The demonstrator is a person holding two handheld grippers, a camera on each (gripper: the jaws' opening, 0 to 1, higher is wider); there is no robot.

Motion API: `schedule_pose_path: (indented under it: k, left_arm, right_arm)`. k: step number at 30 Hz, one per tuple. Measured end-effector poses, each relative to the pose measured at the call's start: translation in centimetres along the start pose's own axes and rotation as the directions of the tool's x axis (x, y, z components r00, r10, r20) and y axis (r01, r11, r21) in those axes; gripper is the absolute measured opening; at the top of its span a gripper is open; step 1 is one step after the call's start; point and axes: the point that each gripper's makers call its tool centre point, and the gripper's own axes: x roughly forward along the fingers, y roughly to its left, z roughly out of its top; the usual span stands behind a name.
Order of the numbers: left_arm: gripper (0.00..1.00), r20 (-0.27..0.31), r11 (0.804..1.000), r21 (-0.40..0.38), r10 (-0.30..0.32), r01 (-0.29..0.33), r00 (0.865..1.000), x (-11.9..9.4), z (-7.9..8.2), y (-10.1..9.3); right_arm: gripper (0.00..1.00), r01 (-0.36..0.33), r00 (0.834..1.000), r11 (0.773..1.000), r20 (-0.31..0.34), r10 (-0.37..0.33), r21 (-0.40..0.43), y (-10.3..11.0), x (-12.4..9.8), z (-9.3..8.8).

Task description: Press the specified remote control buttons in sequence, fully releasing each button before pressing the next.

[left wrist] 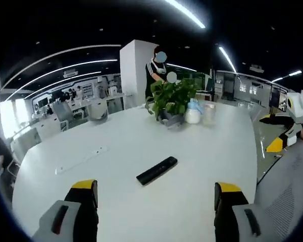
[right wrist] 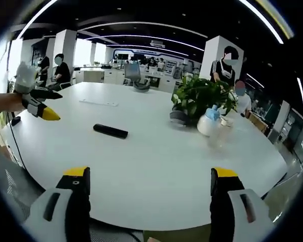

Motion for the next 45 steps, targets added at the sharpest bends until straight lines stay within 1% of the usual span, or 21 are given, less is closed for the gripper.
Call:
schedule_pose_path:
  k: [1, 4, 5, 11, 12, 15, 17, 20, 22, 24, 25, 27, 32, 33, 35, 37, 39, 41, 45]
  left_arm:
    - [1.0, 0.015, 1.0, -0.012, 0.019, -0.019, 1.0, -0.4, 0.3, 0.2]
    - [1.0, 0.031, 0.999, -0.019, 0.044, -0.044, 0.999, -1.7, 0.4, 0.1]
    - [1.0, 0.039, 0.998, -0.021, 0.063, -0.062, 0.997, -2.3, 0.3, 0.1]
    - [1.0, 0.076, 0.992, -0.046, 0.119, -0.115, 0.99, -4.6, -0.1, -0.7]
    - [1.0, 0.068, 0.988, -0.071, 0.144, -0.139, 0.987, -5.2, -0.4, -0.7]
    - [1.0, 0.095, 0.985, -0.082, 0.162, -0.155, 0.982, -6.5, -0.5, -1.3]
    - [1.0, 0.099, 0.984, -0.085, 0.167, -0.159, 0.981, -7.4, -0.8, -1.7]
    - [1.0, 0.106, 0.978, -0.085, 0.198, -0.189, 0.975, -8.6, -0.9, -1.8]
    - [1.0, 0.144, 0.971, -0.119, 0.221, -0.205, 0.964, -9.5, -0.4, -1.9]
    - [1.0, 0.161, 0.964, -0.136, 0.248, -0.228, 0.955, -10.3, -0.4, -1.9]
    - [1.0, 0.162, 0.96, -0.137, 0.266, -0.245, 0.95, -10.7, -0.5, -1.8]
    - [1.0, 0.149, 0.954, -0.136, 0.286, -0.267, 0.947, -11.1, -0.8, -1.7]
    - [1.0, 0.164, 0.943, -0.145, 0.322, -0.301, 0.932, -12.4, -1.0, -1.6]
    - [1.0, 0.16, 0.941, -0.138, 0.329, -0.309, 0.931, -12.5, -1.2, -1.5]
    - [1.0, 0.123, 0.932, -0.143, 0.351, -0.334, 0.928, -12.7, -2.3, -1.1]
    - [1.0, 0.122, 0.927, -0.16, 0.36, -0.339, 0.925, -12.9, -2.7, -1.0]
    - [1.0, 0.114, 0.921, -0.163, 0.373, -0.353, 0.921, -13.1, -2.9, -0.9]
    - [1.0, 0.112, 0.915, -0.157, 0.391, -0.372, 0.914, -13.3, -3.0, -0.8]
    - [1.0, 0.103, 0.907, -0.167, 0.405, -0.386, 0.908, -13.4, -3.4, -0.9]
  right_arm:
    - [1.0, 0.0, 1.0, 1.0, 0.003, 0.0, 0.004, 0.0, 0.0, 0.0]
    - [1.0, 0.002, 1.0, 1.0, -0.003, -0.002, 0.011, -0.1, 0.0, -0.1]
    - [1.0, 0.002, 1.0, 1.0, -0.001, -0.002, 0.013, -0.1, 0.0, -0.1]
    - [0.99, -0.004, 1.0, 1.0, 0.005, 0.004, 0.012, 0.0, 0.0, 0.0]
    - [0.99, -0.006, 1.0, 1.0, 0.008, 0.005, 0.014, 0.0, 0.0, 0.1]
    - [0.99, -0.004, 1.0, 1.0, 0.013, 0.003, 0.019, -0.1, -0.1, 0.2]
    - [0.99, -0.001, 1.0, 1.0, 0.015, 0.001, 0.021, -0.1, -0.1, 0.2]
    - [0.99, -0.003, 1.0, 1.0, 0.015, 0.003, 0.025, -0.1, -0.1, 0.2]
    - [0.99, -0.003, 1.0, 1.0, 0.018, 0.003, 0.026, -0.1, -0.1, 0.2]
    - [0.99, -0.006, 1.0, 1.0, 0.019, 0.006, 0.03, -0.1, -0.1, 0.2]
    - [0.99, -0.007, 1.0, 0.999, 0.019, 0.006, 0.032, -0.1, -0.1, 0.2]
    - [0.99, -0.008, 1.0, 0.999, 0.023, 0.007, 0.035, -0.1, -0.1, 0.3]
    - [0.98, -0.011, 1.0, 0.999, 0.026, 0.01, 0.034, -0.1, -0.1, 0.4]
    - [0.98, -0.01, 1.0, 0.999, 0.027, 0.009, 0.034, -0.1, -0.1, 0.4]
    - [0.98, -0.008, 1.0, 0.999, 0.024, 0.008, 0.034, -0.1, -0.1, 0.3]
    - [0.98, -0.01, 1.0, 0.999, 0.023, 0.01, 0.036, -0.1, -0.1, 0.3]
    - [0.98, -0.013, 1.0, 0.999, 0.025, 0.012, 0.033, 0.0, -0.1, 0.4]
    - [0.98, -0.014, 1.0, 1.0, 0.023, 0.013, 0.028, 0.0, -0.1, 0.3]
    - [0.97, -0.015, 0.999, 1.0, 0.042, 0.014, 0.027, 0.0, -0.2, 0.6]
